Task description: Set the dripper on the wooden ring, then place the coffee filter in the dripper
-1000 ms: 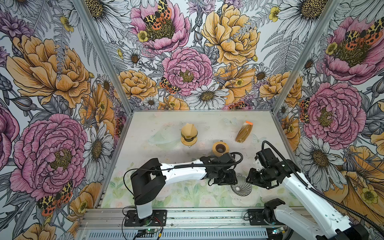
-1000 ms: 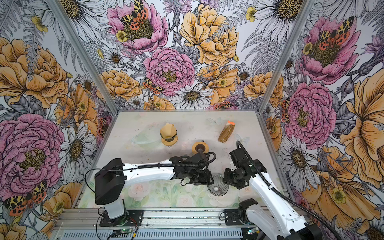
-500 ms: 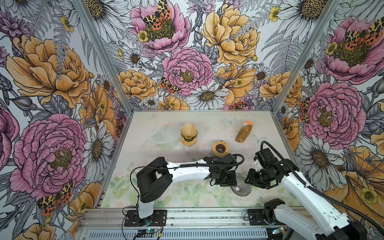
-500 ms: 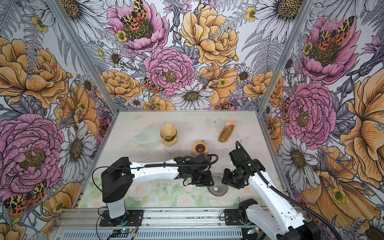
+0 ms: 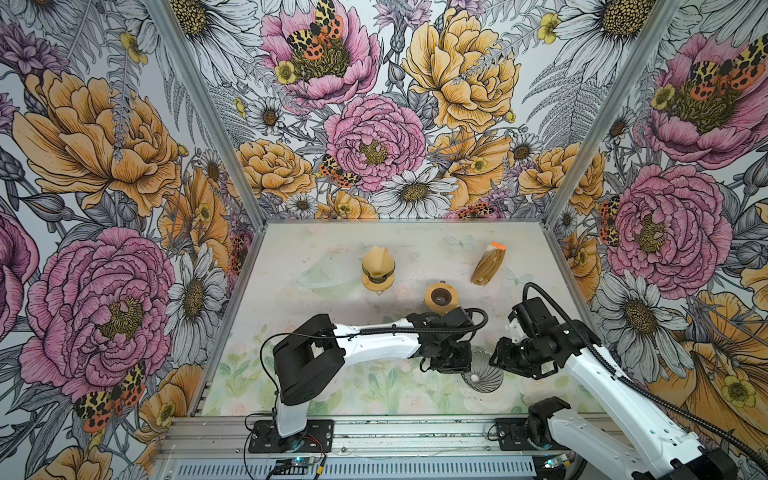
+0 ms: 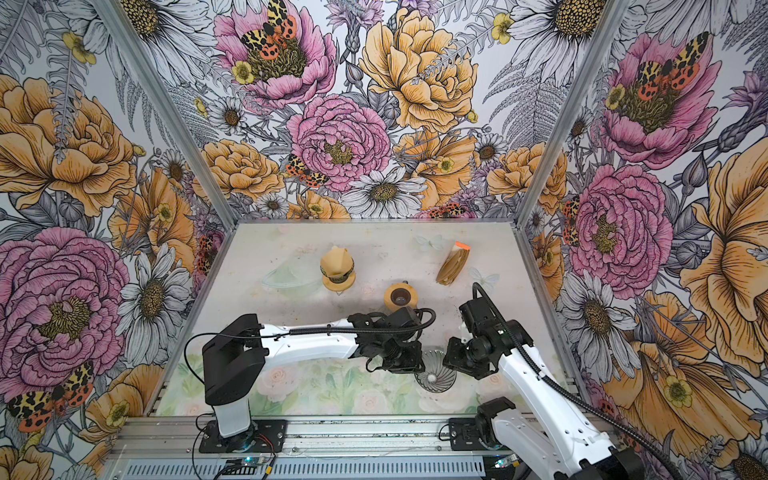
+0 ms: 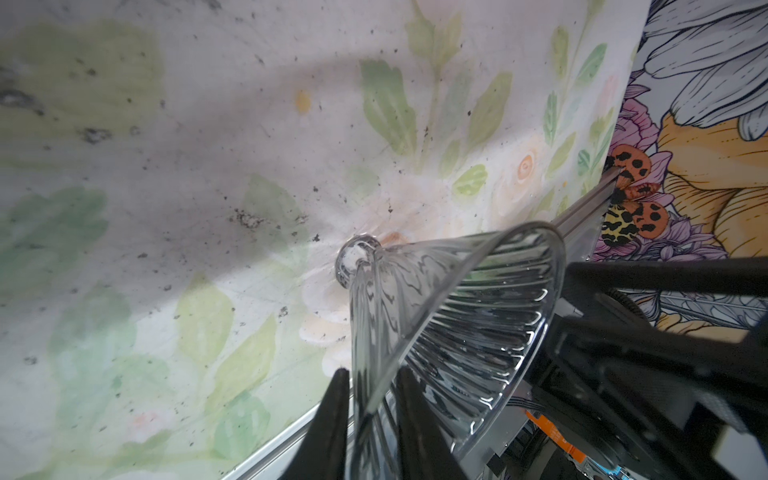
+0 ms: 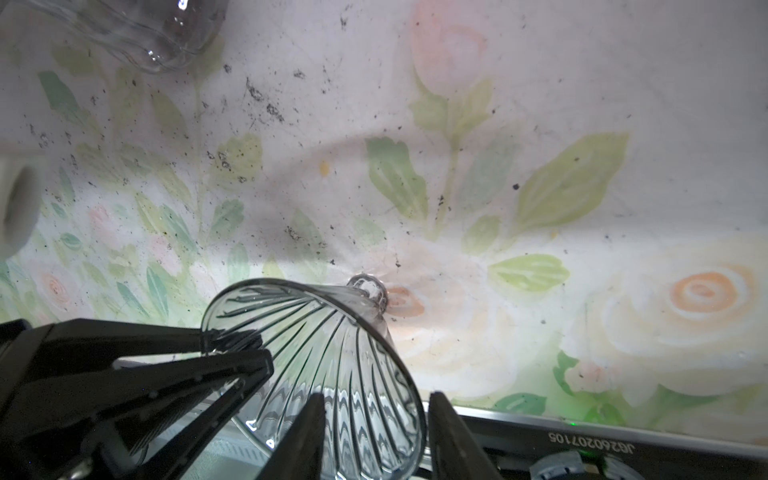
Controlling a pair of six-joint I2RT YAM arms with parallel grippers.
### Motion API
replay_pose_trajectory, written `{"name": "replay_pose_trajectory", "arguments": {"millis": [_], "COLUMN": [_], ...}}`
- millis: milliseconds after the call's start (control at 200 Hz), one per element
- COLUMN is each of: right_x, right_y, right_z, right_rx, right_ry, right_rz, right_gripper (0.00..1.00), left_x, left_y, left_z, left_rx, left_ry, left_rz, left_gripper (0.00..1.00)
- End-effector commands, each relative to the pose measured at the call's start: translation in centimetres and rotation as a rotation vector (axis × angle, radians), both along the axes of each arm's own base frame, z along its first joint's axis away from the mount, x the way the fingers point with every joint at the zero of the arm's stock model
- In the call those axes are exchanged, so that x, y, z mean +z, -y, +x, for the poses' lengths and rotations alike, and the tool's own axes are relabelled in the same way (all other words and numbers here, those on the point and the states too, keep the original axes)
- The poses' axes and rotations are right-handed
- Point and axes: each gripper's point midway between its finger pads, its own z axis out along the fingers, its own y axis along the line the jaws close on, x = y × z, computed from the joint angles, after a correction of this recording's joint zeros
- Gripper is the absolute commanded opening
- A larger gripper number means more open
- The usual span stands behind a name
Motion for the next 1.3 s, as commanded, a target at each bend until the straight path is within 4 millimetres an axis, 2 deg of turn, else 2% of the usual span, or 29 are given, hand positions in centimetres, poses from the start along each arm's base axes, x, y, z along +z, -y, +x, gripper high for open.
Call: {"name": "replay_pose_trajectory", "arguments": {"millis": [0, 135, 400, 685, 695, 710, 961, 1096, 1291], "right_x": [1.7, 2.8, 4.9, 7.3, 7.4, 7.6, 11.0, 13.2, 17.5], "right_y": [0.1, 0.0, 0.2, -0.3, -0.4, -0.4, -1.2, -1.8, -2.9], "right_z": [1.6, 2.5, 3.6, 4.9, 5.0, 5.1, 6.9, 8.1, 9.3], "right_rx": [-0.012, -0.030, -0.058, -0.075, -0.076, -0.077, -0.081, -0.069, -0.022], "right_ry": [0.086, 0.139, 0.226, 0.308, 0.310, 0.317, 0.403, 0.440, 0.549], "right_rz": [-0.003, 0.012, 0.016, 0.071, 0.073, 0.075, 0.133, 0.161, 0.231], "right_gripper": [0.44, 0.45, 0.47, 0.49, 0.49, 0.49, 0.50, 0.52, 0.55], "left_x": [0.6, 1.3, 1.0, 2.4, 3.6, 4.2, 7.7, 9.9, 13.5], "left_y": [0.2, 0.2, -0.2, -0.2, -0.2, -0.2, -0.3, -1.5, -3.9], "left_z": [0.8, 0.9, 1.2, 1.8, 1.8, 1.8, 2.4, 3.7, 6.5], "left_rx": [0.008, -0.006, -0.026, -0.039, -0.039, -0.038, -0.051, -0.013, 0.052], "left_ry": [0.031, 0.043, 0.059, 0.086, 0.098, 0.104, 0.103, 0.121, 0.146], "left_rz": [0.000, 0.003, 0.013, -0.020, -0.045, -0.057, -0.147, -0.172, -0.204], "left_gripper": [0.20, 0.17, 0.10, 0.07, 0.07, 0.07, 0.07, 0.08, 0.08]}}
